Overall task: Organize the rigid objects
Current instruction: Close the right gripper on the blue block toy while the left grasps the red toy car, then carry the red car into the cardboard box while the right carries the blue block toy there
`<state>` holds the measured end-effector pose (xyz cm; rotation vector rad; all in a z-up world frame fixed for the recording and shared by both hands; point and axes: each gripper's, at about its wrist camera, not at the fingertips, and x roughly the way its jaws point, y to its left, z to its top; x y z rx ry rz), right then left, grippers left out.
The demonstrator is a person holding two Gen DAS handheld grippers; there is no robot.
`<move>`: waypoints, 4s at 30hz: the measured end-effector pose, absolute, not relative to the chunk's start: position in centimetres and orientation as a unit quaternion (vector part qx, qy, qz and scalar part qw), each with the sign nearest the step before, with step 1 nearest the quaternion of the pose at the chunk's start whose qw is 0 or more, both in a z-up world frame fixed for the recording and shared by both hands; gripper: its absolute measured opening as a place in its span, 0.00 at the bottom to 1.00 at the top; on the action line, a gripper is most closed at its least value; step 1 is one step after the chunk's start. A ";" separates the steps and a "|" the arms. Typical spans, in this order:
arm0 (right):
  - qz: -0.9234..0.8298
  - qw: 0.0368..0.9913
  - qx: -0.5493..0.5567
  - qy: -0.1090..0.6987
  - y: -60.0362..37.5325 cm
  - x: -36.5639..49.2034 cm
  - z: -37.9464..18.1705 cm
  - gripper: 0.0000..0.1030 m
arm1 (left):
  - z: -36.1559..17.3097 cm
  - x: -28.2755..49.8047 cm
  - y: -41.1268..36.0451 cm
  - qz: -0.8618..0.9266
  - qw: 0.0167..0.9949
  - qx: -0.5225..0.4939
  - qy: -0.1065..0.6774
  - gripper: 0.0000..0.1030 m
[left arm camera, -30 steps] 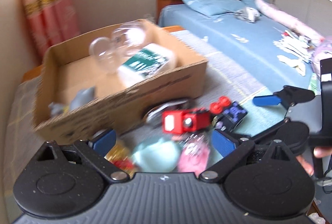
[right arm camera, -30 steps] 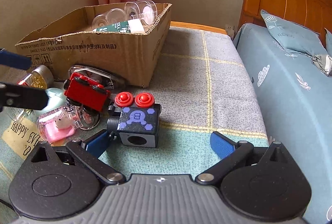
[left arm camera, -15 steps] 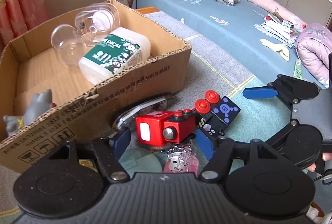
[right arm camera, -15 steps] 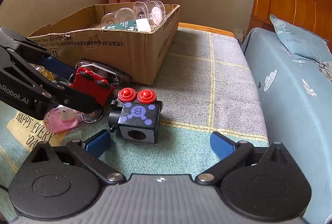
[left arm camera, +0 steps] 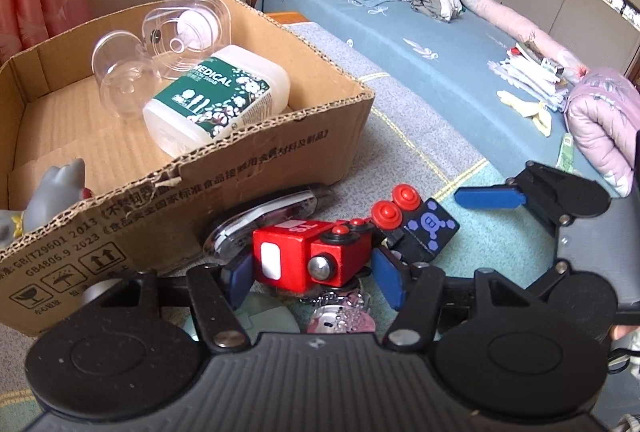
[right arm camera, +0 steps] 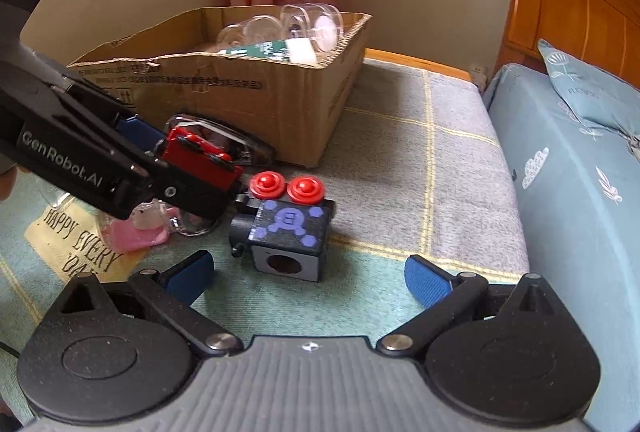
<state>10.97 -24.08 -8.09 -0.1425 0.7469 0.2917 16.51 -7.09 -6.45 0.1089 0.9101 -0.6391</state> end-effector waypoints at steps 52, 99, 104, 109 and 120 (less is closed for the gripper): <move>0.120 0.925 -0.055 0.356 -23.7 6.2 -6.3 0.54 | -2.3 14.2 -5.7 -0.289 0.876 0.012 0.386 0.43; 0.240 0.907 -0.135 0.319 -20.5 11.1 3.8 0.54 | 2.3 31.1 -0.3 -0.109 0.894 0.131 0.415 0.43; 0.243 0.905 -0.137 0.321 -20.0 11.2 3.8 0.54 | 2.1 32.7 0.4 -0.060 0.910 0.120 0.393 0.78; 0.247 0.903 -0.143 0.320 -19.4 11.8 4.0 0.54 | 2.5 31.3 0.6 -0.080 0.908 0.120 0.392 0.87; 0.269 0.898 -0.146 0.317 -17.0 14.7 4.9 0.54 | 3.5 28.1 1.1 -0.118 0.898 0.120 0.407 0.91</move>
